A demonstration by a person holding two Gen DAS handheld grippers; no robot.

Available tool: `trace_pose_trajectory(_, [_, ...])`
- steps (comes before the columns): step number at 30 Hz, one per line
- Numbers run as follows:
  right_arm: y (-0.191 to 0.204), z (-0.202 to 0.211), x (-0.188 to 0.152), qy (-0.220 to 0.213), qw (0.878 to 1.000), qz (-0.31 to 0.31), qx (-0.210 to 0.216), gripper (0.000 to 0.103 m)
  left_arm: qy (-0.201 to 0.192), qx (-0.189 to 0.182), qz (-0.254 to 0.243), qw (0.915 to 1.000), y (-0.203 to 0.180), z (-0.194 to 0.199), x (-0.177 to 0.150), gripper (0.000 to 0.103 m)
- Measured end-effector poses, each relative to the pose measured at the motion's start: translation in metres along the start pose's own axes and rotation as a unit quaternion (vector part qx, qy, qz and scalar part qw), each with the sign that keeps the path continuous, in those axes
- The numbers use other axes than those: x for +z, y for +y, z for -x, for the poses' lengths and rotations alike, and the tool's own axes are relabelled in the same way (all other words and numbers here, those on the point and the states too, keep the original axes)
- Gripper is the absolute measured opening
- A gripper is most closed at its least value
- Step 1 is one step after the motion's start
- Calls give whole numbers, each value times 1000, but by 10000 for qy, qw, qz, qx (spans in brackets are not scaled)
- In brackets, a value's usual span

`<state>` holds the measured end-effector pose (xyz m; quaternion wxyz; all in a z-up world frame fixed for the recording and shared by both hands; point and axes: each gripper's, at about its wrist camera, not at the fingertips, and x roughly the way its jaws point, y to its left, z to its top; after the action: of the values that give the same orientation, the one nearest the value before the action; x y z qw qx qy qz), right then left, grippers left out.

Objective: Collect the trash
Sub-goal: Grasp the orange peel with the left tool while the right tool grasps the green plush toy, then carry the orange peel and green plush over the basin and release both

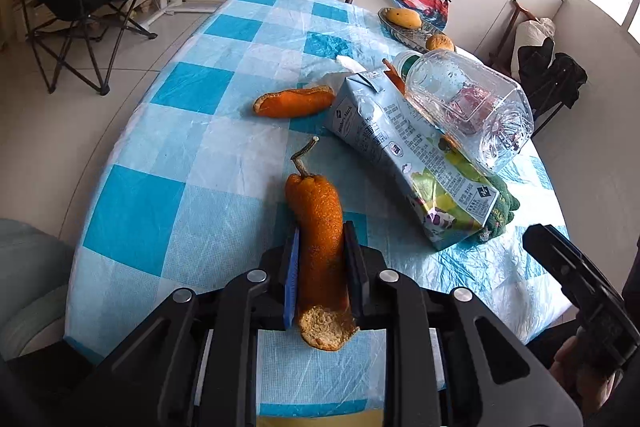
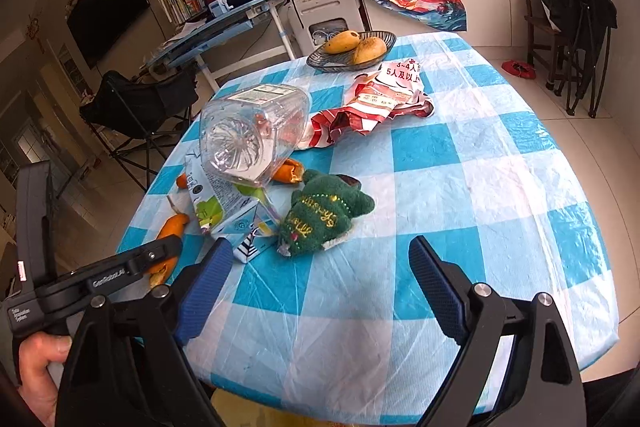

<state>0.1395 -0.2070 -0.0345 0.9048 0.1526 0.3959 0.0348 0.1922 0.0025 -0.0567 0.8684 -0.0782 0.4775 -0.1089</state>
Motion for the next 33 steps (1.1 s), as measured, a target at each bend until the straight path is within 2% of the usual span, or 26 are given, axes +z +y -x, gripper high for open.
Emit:
trace_pose_trajectory(1, [-2,-5,2,26,10000,-65,-30,78,7,22,-45,10000,-2,0,-1,20])
trace_pose_trajectory(6, [-11,-25,11,157,9994,-206,-223,73,-64,270,-253,9993,-9,0,-5,25])
trace_pose_trajectory(9, [-4,-31,13,130,9995,-14,-278,73,-119,398,-381,9984,-14,0,-7,26])
trace_pose_trajectory(12, [5,-32,10,140,9994,237,-200,59,-179,511,-570,9969,-19,1,-9,24])
trace_pose_trajectory(14, [11,-31,7,200,9993,320,13,37,-199,485,-631,9966,-21,2,-11,21])
trace_pose_trajectory(17, [14,-23,2,182,9991,377,50,34,-296,376,-647,9968,-22,13,-13,19])
trace_pose_trajectory(25, [-7,11,-19,107,9996,-148,202,33,-666,154,-451,9966,-14,53,-28,19])
trace_pose_trajectory(33, [13,47,-42,-31,9989,197,429,33,-1031,79,-487,9934,-12,92,-54,19])
